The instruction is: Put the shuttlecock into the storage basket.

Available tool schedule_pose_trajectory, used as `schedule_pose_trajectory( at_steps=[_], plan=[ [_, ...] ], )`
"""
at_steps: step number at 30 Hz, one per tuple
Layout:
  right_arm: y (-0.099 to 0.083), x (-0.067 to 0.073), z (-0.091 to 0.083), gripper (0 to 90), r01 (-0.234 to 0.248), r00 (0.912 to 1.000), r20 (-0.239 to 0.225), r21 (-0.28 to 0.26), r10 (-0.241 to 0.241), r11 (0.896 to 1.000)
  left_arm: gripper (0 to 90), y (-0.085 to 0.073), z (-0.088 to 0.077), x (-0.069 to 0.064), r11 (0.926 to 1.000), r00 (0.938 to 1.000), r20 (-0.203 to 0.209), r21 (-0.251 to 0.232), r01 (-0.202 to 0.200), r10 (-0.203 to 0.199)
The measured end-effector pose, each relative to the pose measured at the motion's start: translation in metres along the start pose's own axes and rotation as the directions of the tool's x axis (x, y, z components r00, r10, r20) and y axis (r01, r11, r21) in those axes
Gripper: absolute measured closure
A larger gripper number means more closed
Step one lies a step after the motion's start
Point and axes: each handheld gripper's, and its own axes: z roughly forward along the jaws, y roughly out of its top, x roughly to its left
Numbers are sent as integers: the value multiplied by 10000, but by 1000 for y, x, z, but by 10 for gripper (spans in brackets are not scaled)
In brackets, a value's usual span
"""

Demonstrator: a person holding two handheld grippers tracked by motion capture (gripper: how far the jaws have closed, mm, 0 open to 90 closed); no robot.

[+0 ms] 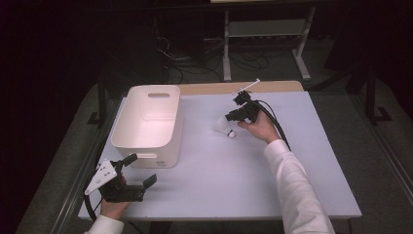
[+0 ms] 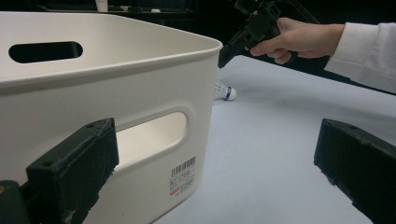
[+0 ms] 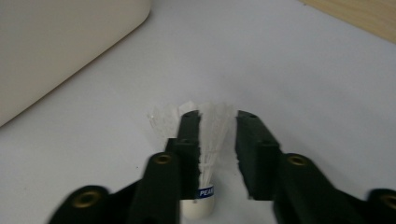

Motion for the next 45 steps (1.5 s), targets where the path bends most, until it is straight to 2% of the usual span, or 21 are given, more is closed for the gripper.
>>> schedule_pose_trajectory(
  at_steps=[2, 5, 8, 11, 15, 19, 22, 24, 28, 37, 38, 44, 45],
  plan=[
    [-1, 1, 1, 547, 184, 9998, 66, 112, -184, 9998, 0, 0, 0, 0, 10000, 10000, 7, -3, 13, -13],
    [-1, 1, 0, 455, 237, 9996, -152, 233, -234, 9994, 0, 0, 0, 0, 10000, 10000, 0, 5, 18, -18],
    [-2, 0, 0, 413, 374, 9980, -520, 434, -352, 9984, 0, 0, 0, 0, 10000, 10000, -12, -15, 51, -51],
    [-3, 0, -1, 377, 328, 9978, -593, 601, -292, 9977, 0, 0, 0, 1, 10000, 10000, -29, -23, -33, 33],
    [-3, -1, 0, 294, 414, 9982, -463, 686, -383, 9968, 0, 0, 0, 1, 10000, 10000, -37, -15, 6, -6],
    [-5, -1, 1, 176, 428, 9977, -556, 807, -383, 9958, 0, 0, 0, 1, 10000, 10000, -33, -20, 20, -20],
    [-6, -2, 4, 134, 402, 9986, -376, 963, -367, 9945, 0, 0, 0, 1, 10000, 10000, -40, -15, 60, -60],
    [-7, -4, 6, 124, 381, 9983, -481, 1088, -330, 9933, 0, 0, 0, 1, 10000, 10000, -39, -12, 43, -43],
    [-9, -6, 11, 0, 328, 9986, -446, 1255, -274, 9915, 0, 0, 0, 1, 10000, 10000, -33, -21, 74, -74],
    [-13, -7, 26, 0, 467, 9957, -872, 1681, -324, 9847, 0, 0, -1, 1, 10000, 10000, -10, 2, 34, -34],
    [-14, -8, 28, 0, 604, 9947, -932, 1753, -446, 9827, 0, 0, -1, 2, 10000, 10000, 10, 23, 14, -14],
    [-17, -6, 37, 0, 579, 9927, -1161, 2079, -342, 9764, 0, 0, -1, 3, 10000, 10000, 16, 13, 20, -20],
    [-17, -6, 38, 25, 582, 9924, -1182, 2104, -337, 9759, 0, 0, -1, 2, 10000, 10000, 20, 13, 47, -47]
  ],
)
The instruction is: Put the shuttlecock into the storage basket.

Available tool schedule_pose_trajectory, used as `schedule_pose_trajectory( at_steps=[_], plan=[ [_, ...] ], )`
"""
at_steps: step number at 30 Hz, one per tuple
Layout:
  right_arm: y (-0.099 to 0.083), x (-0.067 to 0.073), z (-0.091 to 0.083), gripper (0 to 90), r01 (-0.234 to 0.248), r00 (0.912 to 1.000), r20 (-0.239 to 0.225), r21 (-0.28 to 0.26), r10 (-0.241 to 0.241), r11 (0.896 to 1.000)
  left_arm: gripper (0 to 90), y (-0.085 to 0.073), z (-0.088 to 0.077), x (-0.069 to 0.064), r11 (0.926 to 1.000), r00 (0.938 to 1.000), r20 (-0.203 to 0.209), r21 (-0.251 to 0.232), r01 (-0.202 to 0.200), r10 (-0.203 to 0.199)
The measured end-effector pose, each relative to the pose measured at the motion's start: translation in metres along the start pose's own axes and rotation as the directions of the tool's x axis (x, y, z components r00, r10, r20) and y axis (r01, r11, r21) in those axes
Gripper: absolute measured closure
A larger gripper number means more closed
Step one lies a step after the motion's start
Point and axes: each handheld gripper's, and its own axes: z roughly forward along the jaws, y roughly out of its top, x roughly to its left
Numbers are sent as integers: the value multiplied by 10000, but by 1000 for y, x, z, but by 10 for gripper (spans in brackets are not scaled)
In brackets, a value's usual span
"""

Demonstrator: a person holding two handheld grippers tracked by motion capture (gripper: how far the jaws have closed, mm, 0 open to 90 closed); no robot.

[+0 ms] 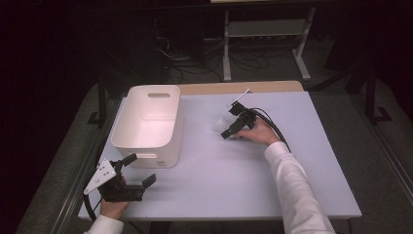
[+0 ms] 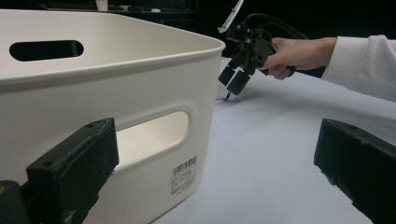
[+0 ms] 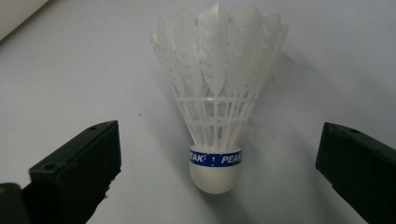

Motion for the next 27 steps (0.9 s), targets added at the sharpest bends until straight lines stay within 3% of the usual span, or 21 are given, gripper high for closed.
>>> schedule_pose_trajectory(
  at_steps=[9, 27],
  plan=[
    [-1, -2, 2, 140, -292, 9983, -503, 27, 293, 9996, 0, 0, 0, 0, 9999, 10000, 12, -44, 99, -99],
    [-5, -3, 1, 443, 84, 10000, 46, -234, -82, 9997, 0, -1, 0, 1, 9999, 10000, -18, 110, -2, 2]
  ],
)
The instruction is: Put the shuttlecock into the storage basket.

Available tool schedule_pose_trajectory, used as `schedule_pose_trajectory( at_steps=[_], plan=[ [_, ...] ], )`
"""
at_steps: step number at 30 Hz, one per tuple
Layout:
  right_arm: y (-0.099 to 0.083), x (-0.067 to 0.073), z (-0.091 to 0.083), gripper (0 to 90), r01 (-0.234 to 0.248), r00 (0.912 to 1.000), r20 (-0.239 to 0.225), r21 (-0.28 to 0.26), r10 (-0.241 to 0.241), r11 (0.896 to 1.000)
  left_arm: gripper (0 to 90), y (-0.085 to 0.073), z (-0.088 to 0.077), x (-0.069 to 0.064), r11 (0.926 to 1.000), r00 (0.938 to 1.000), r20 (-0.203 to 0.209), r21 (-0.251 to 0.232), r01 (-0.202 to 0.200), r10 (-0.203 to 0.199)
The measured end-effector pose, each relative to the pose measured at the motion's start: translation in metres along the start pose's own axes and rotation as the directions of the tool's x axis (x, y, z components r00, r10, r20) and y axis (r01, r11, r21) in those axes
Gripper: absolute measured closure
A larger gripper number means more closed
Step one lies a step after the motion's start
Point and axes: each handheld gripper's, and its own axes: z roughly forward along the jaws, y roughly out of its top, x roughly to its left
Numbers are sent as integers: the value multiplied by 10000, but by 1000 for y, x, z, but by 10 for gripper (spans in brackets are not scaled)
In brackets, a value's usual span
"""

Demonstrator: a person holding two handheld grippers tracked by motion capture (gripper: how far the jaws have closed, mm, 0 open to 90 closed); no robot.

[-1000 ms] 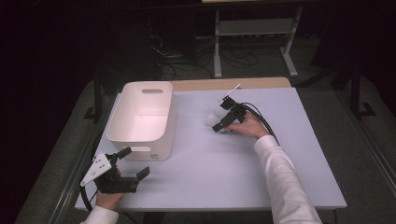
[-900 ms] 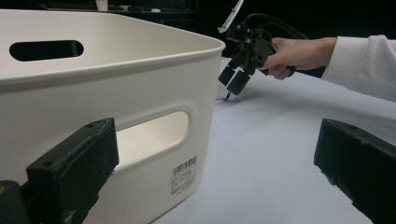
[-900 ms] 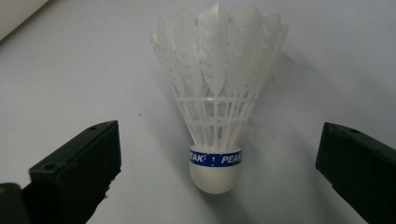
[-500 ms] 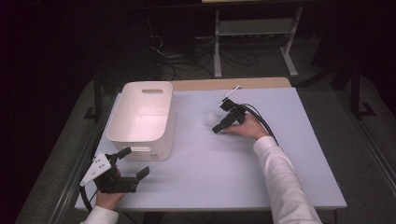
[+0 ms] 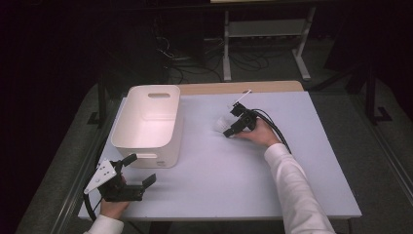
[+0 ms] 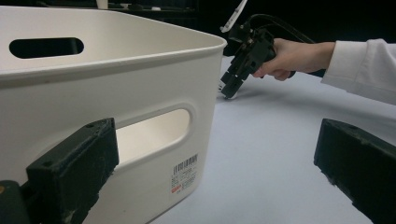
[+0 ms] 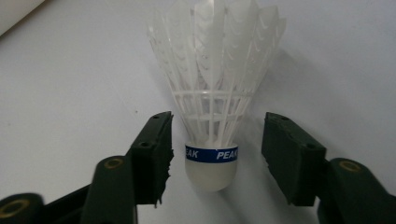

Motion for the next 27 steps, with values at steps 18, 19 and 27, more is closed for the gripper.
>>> schedule_pose_trajectory(
  at_steps=[18, 19, 27],
  plan=[
    [0, 5, -8, 633, 172, 9999, 26, -262, -171, 9995, 0, 0, 1, -1, 10000, 10000, 8, -23, 76, -76],
    [1, 5, -9, 634, 163, 9999, 3, -271, -163, 9995, 0, 0, 1, -1, 10000, 10000, 4, -23, 74, -74],
    [-1, 10, -10, 633, 57, 9999, 94, -248, -54, 9997, 0, 0, 1, -1, 9999, 9999, 16, -11, 118, -118]
  ],
)
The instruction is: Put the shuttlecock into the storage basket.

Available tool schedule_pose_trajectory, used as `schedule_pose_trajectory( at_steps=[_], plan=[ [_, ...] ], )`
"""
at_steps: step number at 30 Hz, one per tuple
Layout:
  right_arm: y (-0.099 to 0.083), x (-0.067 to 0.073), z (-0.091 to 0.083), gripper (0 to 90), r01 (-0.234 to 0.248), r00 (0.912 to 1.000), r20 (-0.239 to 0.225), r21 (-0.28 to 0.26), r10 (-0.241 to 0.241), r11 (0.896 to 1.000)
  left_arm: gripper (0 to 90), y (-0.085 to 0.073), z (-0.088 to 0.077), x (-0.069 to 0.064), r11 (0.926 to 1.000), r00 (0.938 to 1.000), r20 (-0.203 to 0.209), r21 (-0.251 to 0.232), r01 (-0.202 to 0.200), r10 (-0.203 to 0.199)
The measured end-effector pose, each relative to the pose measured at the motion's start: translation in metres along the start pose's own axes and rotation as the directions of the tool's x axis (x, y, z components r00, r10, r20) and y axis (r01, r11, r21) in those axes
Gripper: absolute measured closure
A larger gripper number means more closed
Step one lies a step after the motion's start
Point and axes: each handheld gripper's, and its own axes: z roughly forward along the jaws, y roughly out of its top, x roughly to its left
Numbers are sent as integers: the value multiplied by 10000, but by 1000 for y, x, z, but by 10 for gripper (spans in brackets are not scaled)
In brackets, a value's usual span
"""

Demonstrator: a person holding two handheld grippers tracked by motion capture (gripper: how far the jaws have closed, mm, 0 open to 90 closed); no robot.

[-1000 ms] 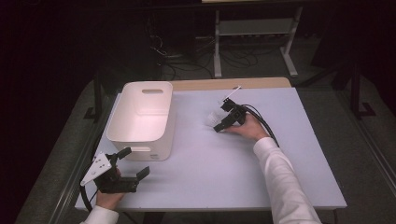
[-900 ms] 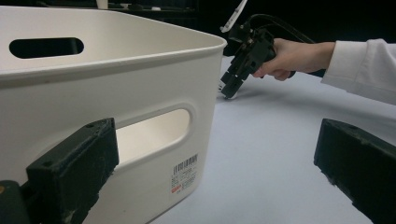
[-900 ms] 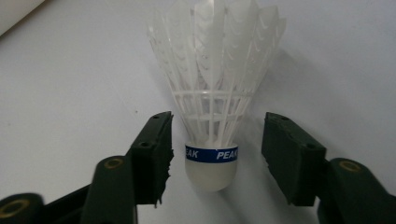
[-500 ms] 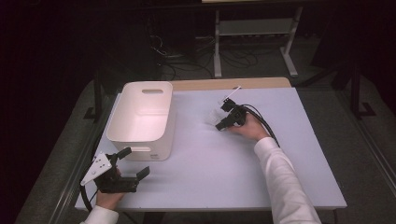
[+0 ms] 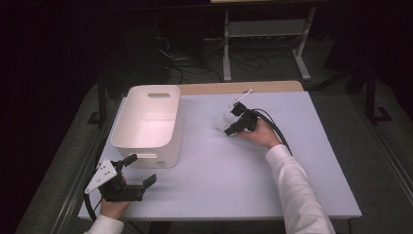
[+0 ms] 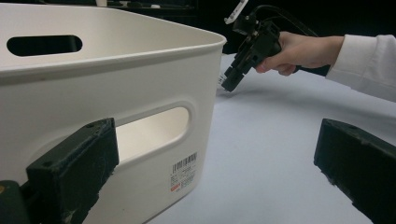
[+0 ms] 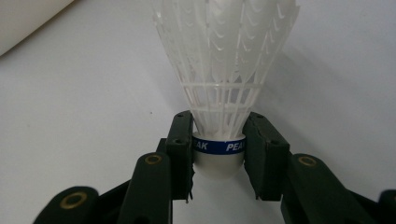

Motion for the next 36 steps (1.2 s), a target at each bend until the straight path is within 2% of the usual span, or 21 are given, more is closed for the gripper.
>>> schedule_pose_trajectory(
  at_steps=[4, 7, 18, 25, 30, 32, 36],
  plan=[
    [-1, 3, -4, 633, -31, 9999, -130, -122, 30, 9999, 0, 0, 0, 1, 10000, 10000, -8, 41, 24, -24],
    [0, 5, -9, 633, -34, 9999, -103, -289, 31, 9996, 0, 0, 0, 1, 10000, 10000, 13, 43, -69, 69],
    [1, 9, -27, 633, 74, 10000, 30, -675, -72, 9977, 0, 0, 1, 1, 10000, 10000, 33, -1, -13, 13],
    [2, 14, -37, 633, -21, 10000, -86, -922, 14, 9957, 0, 0, 1, 1, 10000, 10000, 30, 48, -17, 17],
    [3, 19, -42, 633, -71, 9998, -206, -1036, 50, 9946, 0, 0, 1, 1, 10000, 10000, 34, 18, -44, 43],
    [4, 19, -42, 633, 180, 9998, -58, -1128, -188, 9935, 0, -1, 1, 1, 10000, 10000, 30, -5, 3, -3],
    [4, 22, -45, 633, 92, 9999, -134, -1274, -110, 9918, 0, 0, 1, 0, 10000, 10000, 28, 14, -12, 12]
  ],
)
